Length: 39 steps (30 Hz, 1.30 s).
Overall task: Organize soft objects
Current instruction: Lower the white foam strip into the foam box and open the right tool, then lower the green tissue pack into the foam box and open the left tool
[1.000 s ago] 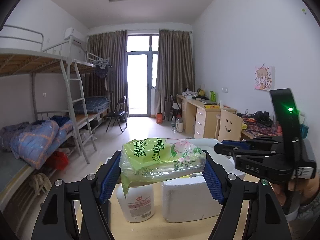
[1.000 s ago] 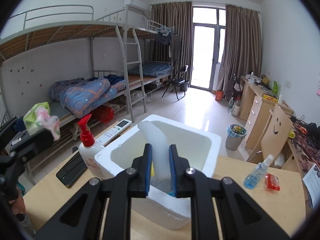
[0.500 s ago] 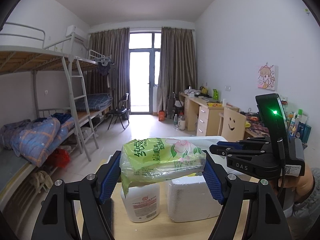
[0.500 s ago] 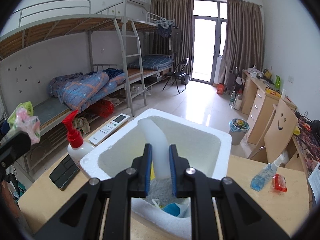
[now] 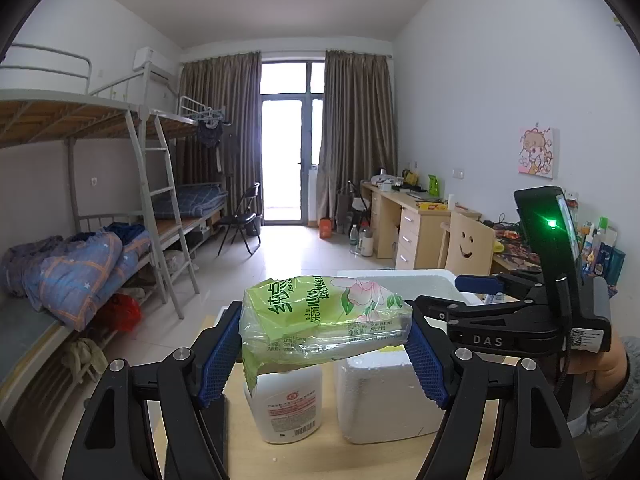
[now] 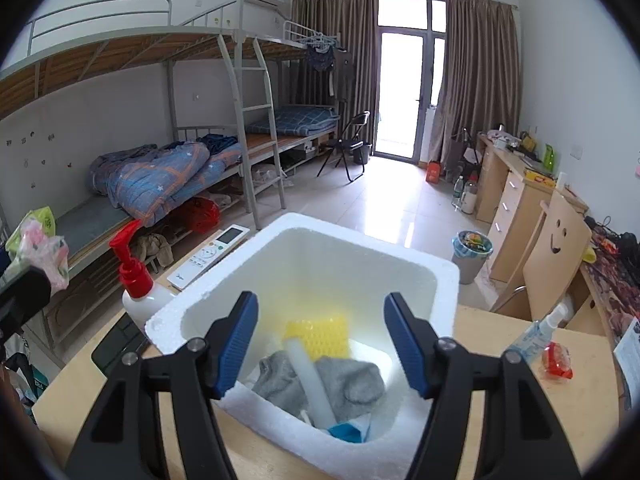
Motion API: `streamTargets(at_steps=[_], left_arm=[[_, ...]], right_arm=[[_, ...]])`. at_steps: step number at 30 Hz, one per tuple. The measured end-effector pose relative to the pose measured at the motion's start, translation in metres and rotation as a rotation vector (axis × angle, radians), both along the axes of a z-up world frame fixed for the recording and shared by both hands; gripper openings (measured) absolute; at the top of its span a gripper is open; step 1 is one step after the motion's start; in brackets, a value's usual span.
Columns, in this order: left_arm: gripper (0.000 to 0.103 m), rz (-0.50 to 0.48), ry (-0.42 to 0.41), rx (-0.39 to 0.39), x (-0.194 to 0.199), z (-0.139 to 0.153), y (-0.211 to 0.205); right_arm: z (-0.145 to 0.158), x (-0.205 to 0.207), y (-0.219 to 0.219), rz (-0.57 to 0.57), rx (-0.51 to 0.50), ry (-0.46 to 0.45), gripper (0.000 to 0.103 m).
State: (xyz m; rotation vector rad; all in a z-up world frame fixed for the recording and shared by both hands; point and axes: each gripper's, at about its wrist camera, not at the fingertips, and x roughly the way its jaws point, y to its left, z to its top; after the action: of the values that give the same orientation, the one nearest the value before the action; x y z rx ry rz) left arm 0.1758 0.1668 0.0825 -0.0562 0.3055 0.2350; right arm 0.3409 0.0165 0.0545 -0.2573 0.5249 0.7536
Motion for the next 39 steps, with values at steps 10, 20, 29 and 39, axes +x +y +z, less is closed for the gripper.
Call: streamTargets(at_steps=[10,20,29,39], left_arm=[[0.077,-0.026,-0.001,0.004,0.006,0.005,-0.004],[0.077,-0.060,0.014,0.024,0.027,0.008,-0.019],[0.077,-0.105,0.047,0.015,0.055,0.004,-0.028],[0.077,-0.121,0.081,0.008,0.086,-0.004,-0.038]], right_arm=[[0.011,-0.010,-0.018,-0.010,0.036,-0.015,0.070],[0.019,-0.020,-0.046,-0.050,0.066,-0.037,0.070],[0.020,-0.024,-0.074,-0.088,0.092,-0.036,0.070],[0.016,-0.024,-0.100,-0.147,0.103,-0.031,0.074]])
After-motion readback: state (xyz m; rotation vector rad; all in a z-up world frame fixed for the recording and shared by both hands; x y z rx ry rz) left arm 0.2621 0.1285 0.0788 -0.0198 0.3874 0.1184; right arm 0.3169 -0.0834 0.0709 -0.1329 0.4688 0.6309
